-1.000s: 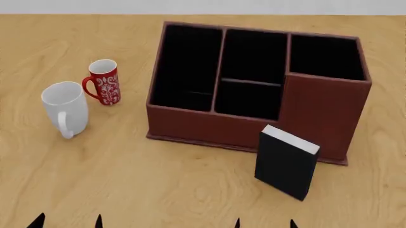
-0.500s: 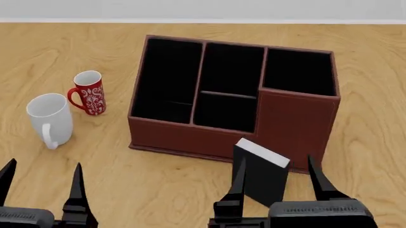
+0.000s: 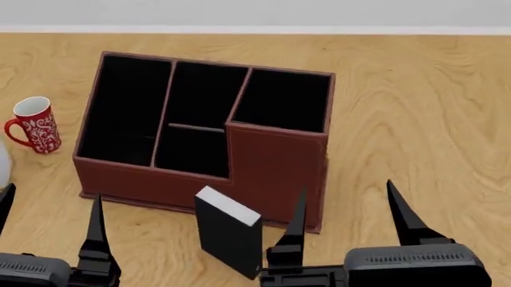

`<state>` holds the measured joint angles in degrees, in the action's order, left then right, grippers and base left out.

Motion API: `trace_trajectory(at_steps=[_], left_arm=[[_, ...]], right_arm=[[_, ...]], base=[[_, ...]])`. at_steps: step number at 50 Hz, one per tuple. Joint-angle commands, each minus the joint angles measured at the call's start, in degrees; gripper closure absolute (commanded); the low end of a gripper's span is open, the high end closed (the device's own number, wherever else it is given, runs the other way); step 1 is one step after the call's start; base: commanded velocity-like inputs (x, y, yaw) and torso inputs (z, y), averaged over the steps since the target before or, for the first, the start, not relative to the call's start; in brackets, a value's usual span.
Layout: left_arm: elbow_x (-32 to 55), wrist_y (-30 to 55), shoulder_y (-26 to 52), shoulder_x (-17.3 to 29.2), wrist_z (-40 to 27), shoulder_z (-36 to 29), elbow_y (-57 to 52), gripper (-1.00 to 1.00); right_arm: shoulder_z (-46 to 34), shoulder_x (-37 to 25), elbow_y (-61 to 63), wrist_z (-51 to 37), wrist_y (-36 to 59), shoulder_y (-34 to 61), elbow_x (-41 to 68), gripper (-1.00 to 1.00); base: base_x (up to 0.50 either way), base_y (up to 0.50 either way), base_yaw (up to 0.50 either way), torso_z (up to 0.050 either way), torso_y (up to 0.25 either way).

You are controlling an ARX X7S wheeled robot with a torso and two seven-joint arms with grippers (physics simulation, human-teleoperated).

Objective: Pick up the book and place it in the right compartment of the caddy.

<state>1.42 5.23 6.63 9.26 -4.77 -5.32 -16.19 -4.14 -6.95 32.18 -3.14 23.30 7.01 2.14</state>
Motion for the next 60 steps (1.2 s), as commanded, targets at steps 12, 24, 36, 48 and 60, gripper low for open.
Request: trace_trajectory(at_steps=[12,24,36,48,60], left_arm=[[0.6,0.5,-0.1,1.0,-1.2,-0.6,-1.4,-1.00],[0.9,-1.7,-0.4,1.5,-1.3,-1.2,-1.1,-1.00],[0.6,-4.1,-1.1,2.1,-1.6,-1.7,-2.0,-1.00],[1.9,-4.6,-1.6,2.7,-1.8,-1.7,-3.2,-1.00],[-0.2,-5.5,-1.2,2.7,-4.1,-1.7,-3.4,-1.00]], right_arm=[[-1.5,-1.7,0.7,-0.5,-1.7,-0.5,1.1,-1.00],[-1.9,-2.2,0.6,-1.0,-1.5,-0.4,1.7,-1.00],[-2.5,-2.7,0.6,-2.4,-0.6,-0.2,1.0,-1.00],[-7.8,-4.3,1.3,-4.8,3.4,1.3,-5.7,-1.00],[-8.3,-4.6,2.7,-4.8,4.0,1.2,-4.7,-1.00]], base=[[0.40,-0.29,0.00,0.050,0.000],[0.43,-0.25,0.00,0.050,0.000],[0.43,-0.25,0.00,0.050,0.000],[0.03,0.01,0.21,0.003,0.000],[0.00,0.00,0.50,0.000,0.000]])
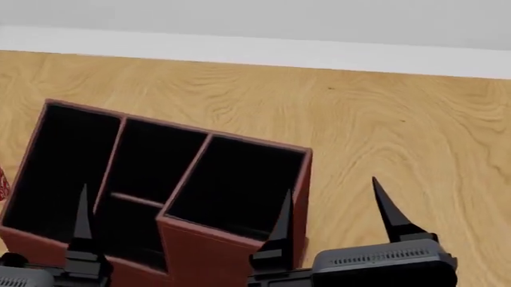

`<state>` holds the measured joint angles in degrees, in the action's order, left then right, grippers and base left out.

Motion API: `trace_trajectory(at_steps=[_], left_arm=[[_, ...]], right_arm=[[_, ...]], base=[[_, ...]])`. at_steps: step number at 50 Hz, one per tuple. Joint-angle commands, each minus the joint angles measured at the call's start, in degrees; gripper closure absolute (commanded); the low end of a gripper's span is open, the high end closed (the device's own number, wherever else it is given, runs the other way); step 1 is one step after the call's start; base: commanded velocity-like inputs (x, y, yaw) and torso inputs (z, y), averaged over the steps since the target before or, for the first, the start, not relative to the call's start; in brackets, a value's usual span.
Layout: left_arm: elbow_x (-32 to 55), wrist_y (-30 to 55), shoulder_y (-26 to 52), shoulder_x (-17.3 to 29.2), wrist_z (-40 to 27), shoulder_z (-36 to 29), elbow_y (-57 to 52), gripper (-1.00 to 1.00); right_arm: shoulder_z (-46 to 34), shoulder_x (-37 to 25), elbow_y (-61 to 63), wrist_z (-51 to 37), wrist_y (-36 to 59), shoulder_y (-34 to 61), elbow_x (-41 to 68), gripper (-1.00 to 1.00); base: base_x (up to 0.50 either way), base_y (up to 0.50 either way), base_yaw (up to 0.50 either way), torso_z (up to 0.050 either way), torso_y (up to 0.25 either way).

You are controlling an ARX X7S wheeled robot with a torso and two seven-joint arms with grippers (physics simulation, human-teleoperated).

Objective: Pick up the book and place it in the right compartment of the caddy.

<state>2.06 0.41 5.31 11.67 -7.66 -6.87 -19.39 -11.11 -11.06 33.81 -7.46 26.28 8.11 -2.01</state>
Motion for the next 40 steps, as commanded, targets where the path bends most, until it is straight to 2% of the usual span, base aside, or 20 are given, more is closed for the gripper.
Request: trace_trajectory(at_steps=[1,21,40], left_arm=[[-1.0,-0.9,0.1,0.4,-1.2,-0.2,0.0,-1.00],[1.6,0.2,-2.0,1.5,-2.4,1.8,-2.8,-1.00],[1.7,0.1,-2.3,2.0,-3.0,1.1,-3.4,-1.00]], right_arm=[[-1.5,-0.5,1.1,-0.4,1.0,0.1,-0.5,-1.00],[-1.1,-1.6,2.2,-0.7,0.0,-1.7,1.0,-1.00],[-2.1,-1.9,1.7,-1.4,-0.7,-1.6,1.1,-1.00]], base=[[0.00,0.00,0.50,0.000,0.000],[0.00,0.00,0.50,0.000,0.000],[0.00,0.00,0.50,0.000,0.000]])
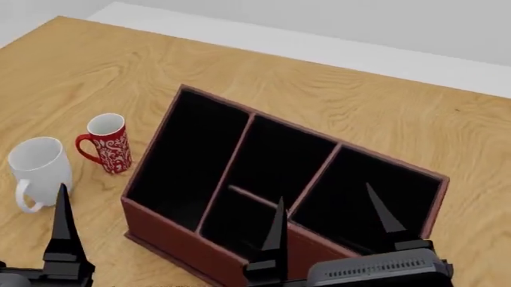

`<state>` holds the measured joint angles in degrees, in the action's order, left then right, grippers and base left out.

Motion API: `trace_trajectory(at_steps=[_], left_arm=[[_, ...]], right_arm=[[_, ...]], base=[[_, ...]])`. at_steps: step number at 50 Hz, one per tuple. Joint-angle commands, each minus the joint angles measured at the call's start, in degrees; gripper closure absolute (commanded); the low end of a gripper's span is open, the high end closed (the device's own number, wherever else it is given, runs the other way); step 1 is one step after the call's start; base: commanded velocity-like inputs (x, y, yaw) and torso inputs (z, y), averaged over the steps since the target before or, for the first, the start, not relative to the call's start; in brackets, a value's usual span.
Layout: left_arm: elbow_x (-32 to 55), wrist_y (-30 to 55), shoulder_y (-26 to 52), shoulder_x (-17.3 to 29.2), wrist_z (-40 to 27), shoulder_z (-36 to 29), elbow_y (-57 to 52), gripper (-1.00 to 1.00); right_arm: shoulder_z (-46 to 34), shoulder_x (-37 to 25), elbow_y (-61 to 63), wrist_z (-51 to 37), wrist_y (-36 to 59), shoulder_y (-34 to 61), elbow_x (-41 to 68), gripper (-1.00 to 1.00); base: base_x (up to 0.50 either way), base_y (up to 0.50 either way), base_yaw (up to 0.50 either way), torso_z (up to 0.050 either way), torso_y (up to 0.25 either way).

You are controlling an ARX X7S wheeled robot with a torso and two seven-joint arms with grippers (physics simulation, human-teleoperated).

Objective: Pick up the book and place it in the right compartment of the caddy.

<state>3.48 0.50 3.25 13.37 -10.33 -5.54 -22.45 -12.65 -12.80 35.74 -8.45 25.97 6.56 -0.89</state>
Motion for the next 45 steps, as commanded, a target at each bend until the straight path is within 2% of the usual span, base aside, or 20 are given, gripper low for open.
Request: trace_trajectory(at_steps=[1,19,25,28,45], left_arm=[[0.3,-0.2,-0.2,0.3,-0.3,-0.3,-0.1,-1.00],[0.5,0.2,-0.3,0.7,-0.7,-1.2,-0.5,-1.00],[0.5,0.1,-0.2,0.9,-0.8,-1.4,-0.5,-1.00],[0.6,0.1,-0.2,0.9,-0.9,-1.5,-0.5,-1.00],[1.1,-0.1,0.0,1.3,-1.3,-1.8,-0.2,-1.00]], right_arm=[[-0.5,-0.2,0.1,-0.6,-0.1,0.0,0.0,-1.00],[-0.8,-0.4,-0.4,-0.4,-0.6,0.2,1.7,-1.00],[-1.5,-0.6,-0.1,-0.9,-0.3,0.5,0.9,-1.00],[-0.3,-0.5,-0.1,0.6,0.0,0.5,4.0,-1.00],[-0.4,-1.2,-0.3,1.5,-2.4,0.0,6.1,-1.00]], base=[[0.00,0.00,0.50,0.000,0.000],[0.00,0.00,0.50,0.000,0.000],[0.00,0.00,0.00,0.000,0.000],[0.00,0.00,0.00,0.000,0.000],[0.09,-0.50,0.00,0.000,0.000]])
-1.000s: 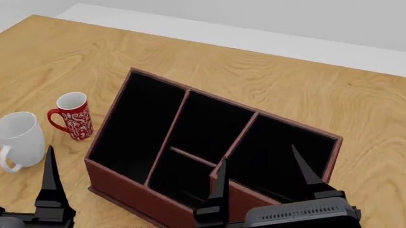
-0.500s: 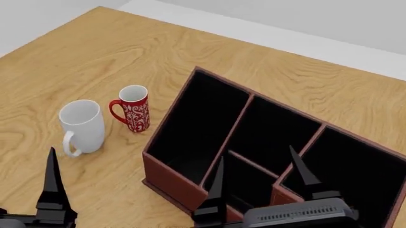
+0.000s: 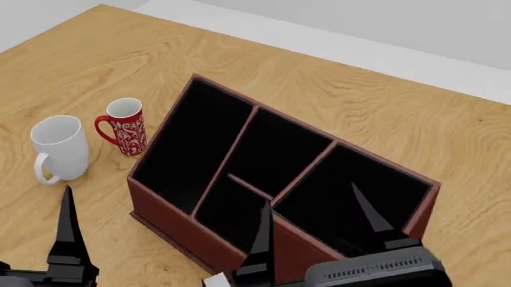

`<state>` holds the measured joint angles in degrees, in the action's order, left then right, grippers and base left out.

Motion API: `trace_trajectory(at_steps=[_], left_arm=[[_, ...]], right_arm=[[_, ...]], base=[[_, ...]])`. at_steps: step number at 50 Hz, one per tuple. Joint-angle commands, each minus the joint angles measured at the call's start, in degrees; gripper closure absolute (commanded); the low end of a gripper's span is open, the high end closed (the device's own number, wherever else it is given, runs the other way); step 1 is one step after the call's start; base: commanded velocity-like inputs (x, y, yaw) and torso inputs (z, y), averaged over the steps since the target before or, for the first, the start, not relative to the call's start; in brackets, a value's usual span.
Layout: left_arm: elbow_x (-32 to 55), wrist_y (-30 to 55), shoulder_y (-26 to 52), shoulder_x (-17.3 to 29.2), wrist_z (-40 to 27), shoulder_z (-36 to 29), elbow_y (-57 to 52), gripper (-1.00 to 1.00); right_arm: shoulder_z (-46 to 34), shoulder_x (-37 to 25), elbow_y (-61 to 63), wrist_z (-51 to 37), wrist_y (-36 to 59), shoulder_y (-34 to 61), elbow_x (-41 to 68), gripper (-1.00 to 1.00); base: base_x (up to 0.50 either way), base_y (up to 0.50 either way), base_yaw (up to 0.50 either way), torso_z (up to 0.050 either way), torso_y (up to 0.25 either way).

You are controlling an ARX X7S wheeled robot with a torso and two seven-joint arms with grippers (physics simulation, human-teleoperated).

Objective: Pick up the book and place it in the right compartment of the caddy.

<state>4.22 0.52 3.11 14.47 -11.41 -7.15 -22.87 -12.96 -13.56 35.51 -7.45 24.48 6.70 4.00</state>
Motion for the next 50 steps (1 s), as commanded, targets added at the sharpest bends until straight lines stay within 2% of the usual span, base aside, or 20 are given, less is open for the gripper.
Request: trace_trajectory(at_steps=[1,11,15,25,43,45,46,50], left_arm=[[0.4,0.0,0.1,0.2,-0.3,-0.2,0.1,-1.00],[0.7,0.4,0.0,0.5,-0.5,-0.4,-0.4,-1.00],[0.8,0.7,0.1,0.6,-0.6,-0.4,-0.7,-1.00],[1.0,0.3,0.1,0.8,-0.8,-0.5,-0.4,-1.00],[1.4,0.6,0.2,1.3,-1.3,-0.7,-0.9,-1.00],[1.7,1.0,0.2,1.5,-1.4,-0.4,-1.4,-1.00],[1.9,1.2,0.3,1.6,-1.5,-0.2,-1.7,-1.00],[2.1,1.7,0.0,1.9,-1.9,0.3,-2.5,-1.00]], right_arm=[[0.1,-0.4,-0.3,0.9,-1.8,-0.4,1.8,-1.00],[-0.3,-0.4,-0.7,-1.3,-0.4,0.2,-0.1,-1.00],[-2.9,-1.2,0.3,-3.4,2.8,0.8,-5.1,-1.00],[-1.3,-0.5,-0.2,-3.7,0.4,0.2,-2.6,-1.00],[-2.6,-1.3,0.0,-3.7,1.4,0.9,-3.0,-1.00],[-2.9,-1.2,1.7,-3.1,4.8,1.9,-2.3,-1.00],[-4.7,-1.5,3.9,-3.4,9.9,3.1,-4.1,-1.00],[-7.0,-0.7,9.8,-4.1,20.2,6.7,-6.5,-1.00]], base=[[0.23,-0.45,0.00,0.000,0.000],[0.29,-0.21,0.00,0.000,0.000],[0.00,0.00,0.12,0.000,0.000],[0.00,0.00,0.50,0.000,0.000],[0.00,0.00,0.00,0.000,0.000],[0.00,0.00,0.00,0.000,0.000],[0.00,0.00,0.00,0.000,0.000],[0.00,0.00,0.00,0.000,0.000]])
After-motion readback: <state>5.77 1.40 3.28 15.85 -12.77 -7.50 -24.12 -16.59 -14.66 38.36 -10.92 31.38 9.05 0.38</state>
